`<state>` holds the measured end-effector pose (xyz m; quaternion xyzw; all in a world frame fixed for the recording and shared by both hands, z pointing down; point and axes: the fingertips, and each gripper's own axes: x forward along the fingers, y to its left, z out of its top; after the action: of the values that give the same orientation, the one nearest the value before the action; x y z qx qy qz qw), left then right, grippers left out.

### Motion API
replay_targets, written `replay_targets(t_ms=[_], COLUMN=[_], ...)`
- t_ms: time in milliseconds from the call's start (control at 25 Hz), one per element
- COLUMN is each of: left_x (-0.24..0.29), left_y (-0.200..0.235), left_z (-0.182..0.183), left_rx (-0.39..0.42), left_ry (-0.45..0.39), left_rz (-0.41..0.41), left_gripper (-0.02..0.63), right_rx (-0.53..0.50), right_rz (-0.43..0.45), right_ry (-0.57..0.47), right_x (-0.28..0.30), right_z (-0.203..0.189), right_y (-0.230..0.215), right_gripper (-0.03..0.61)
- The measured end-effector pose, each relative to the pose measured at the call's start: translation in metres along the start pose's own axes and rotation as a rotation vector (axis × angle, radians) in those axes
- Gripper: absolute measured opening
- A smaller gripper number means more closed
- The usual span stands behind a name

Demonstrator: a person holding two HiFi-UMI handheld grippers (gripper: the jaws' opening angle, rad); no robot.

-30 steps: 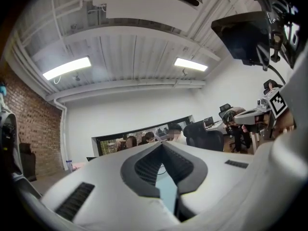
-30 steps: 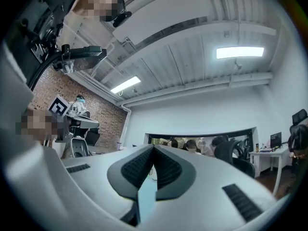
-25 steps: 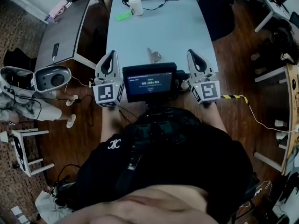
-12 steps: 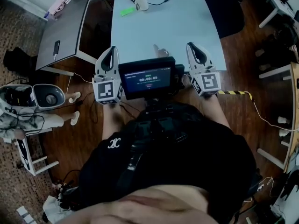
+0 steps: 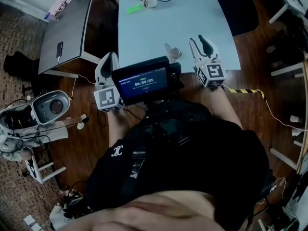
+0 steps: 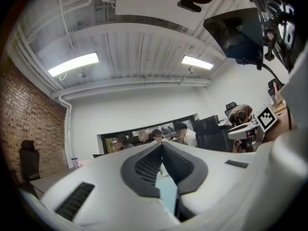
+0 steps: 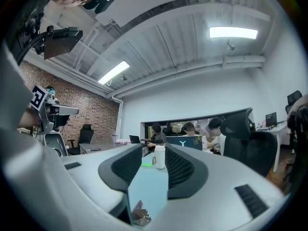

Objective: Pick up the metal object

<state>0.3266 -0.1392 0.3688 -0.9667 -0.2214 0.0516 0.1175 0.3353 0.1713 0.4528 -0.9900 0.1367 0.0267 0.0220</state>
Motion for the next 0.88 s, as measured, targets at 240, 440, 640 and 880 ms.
replay_targets(t_ms=[240,440,640,880], left_x=[-0.008,0.0,0.007,0.002], left_y=[0.018,0.038,0.048,0.044], left_z=[-0.003,-0.022,-0.024,-0.026], left_rx=[0.012,0.027,0.047,0.007], left_ry=[0.034,0.055,0.064,0.079], left_rz=[0.031,0.028,0.056,0.068], left_gripper=[-0.005,-0.005,-0.005,-0.005], right_rx=[0.081,0.262,0.273,0.344], right_rz=[0.048,0.125,0.138,0.1], right_ry=[0.137,0.289,0.486,0.645], right_x=[0.027,0.062,0.074,0.064], right_z=[-0.054,-0.121,-0.198,-0.257], right_y=[0.009,0.024,0.027,0.014], right_gripper=[0.17,0.199,0.2,0.201])
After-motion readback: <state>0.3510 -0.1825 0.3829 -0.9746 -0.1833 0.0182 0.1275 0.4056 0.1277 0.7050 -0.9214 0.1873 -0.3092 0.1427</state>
